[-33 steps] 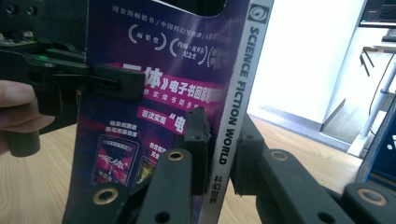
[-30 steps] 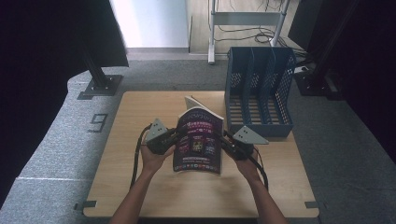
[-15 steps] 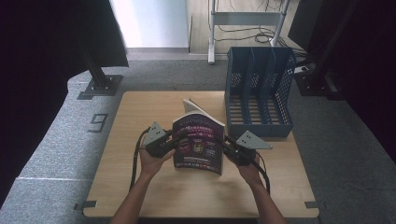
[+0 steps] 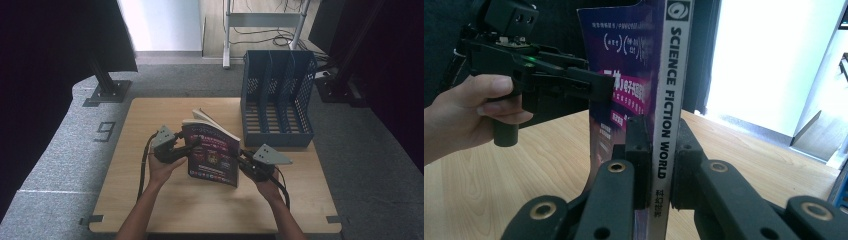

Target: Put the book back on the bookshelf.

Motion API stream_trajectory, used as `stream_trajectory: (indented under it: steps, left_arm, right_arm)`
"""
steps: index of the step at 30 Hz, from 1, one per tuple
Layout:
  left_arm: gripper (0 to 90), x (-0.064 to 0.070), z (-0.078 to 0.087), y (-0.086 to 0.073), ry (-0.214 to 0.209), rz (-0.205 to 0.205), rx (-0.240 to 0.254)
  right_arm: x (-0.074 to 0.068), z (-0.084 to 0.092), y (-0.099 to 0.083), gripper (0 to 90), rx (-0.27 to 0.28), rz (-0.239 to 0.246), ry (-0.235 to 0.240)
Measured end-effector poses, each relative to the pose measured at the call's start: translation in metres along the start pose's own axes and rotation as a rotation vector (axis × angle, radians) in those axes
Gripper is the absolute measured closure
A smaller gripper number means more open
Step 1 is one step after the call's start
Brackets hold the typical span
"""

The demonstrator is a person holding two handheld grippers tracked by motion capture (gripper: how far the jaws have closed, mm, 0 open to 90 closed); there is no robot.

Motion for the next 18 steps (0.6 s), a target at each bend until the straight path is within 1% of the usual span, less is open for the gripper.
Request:
stream_trajectory:
  steps: [2, 7, 12, 15, 18]
  left_arm:
    - [40.1, 0.000, -0.001, 0.001, 0.000, -0.002, 0.006]
    - [34.9, -0.003, -0.004, 0.003, -0.007, 0.006, 0.000]
    - [32.1, -0.001, -0.005, 0.009, -0.014, -0.019, 0.019]
    - [29.6, -0.002, -0.006, 0.012, -0.018, -0.014, 0.022]
    - [27.4, -0.004, -0.008, 0.011, -0.026, 0.004, 0.012]
  right_arm:
    - [0.000, 0.000, 0.000, 80.9, -0.001, 0.002, 0.002]
    - [-0.001, 0.001, 0.000, 80.9, -0.002, 0.003, 0.007]
    - [-0.002, 0.002, 0.001, 80.9, -0.004, 0.007, 0.017]
    - [-0.004, 0.005, 0.001, 81.0, -0.005, 0.012, 0.024]
    - [-0.005, 0.005, 0.001, 80.9, -0.007, 0.013, 0.025]
Point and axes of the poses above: each handheld gripper's, and its own axes: z roughly backward along the jaws, y roughly out of its top, x roughly to its right, the point moved 2 cm from there along -z, roughly forward along the jaws, and after that the axes turned 12 degrees about x, right-handed, at the moved point
